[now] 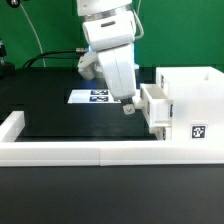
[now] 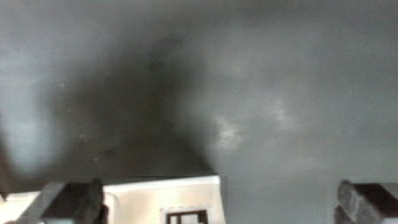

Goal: Assemble drawer

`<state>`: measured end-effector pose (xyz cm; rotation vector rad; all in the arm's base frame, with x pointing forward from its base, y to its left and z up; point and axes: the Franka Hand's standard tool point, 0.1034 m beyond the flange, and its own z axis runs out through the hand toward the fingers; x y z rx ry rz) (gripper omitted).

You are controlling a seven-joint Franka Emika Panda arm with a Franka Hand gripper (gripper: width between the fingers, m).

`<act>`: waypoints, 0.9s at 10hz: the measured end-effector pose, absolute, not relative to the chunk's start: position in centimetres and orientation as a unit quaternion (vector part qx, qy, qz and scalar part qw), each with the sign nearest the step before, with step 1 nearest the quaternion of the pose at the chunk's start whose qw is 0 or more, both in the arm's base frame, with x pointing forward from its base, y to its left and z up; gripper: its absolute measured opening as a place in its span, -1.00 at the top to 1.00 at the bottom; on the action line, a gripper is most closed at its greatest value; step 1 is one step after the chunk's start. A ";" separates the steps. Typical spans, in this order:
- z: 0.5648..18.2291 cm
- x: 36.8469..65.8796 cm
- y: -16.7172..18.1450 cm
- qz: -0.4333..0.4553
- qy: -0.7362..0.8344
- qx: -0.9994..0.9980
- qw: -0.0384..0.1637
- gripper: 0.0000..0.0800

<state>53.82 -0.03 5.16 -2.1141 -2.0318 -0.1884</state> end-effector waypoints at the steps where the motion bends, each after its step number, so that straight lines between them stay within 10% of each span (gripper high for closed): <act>1: 5.1 53.8 0.7 -0.062 -0.686 -0.717 0.104 -0.62; 9: 5.0 53.8 2.2 -0.057 -0.673 -0.730 0.106 -0.62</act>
Offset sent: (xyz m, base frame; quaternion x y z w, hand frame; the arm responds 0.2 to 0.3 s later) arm 0.0096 0.0256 0.0032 -0.0070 0.0045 0.0265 0.9996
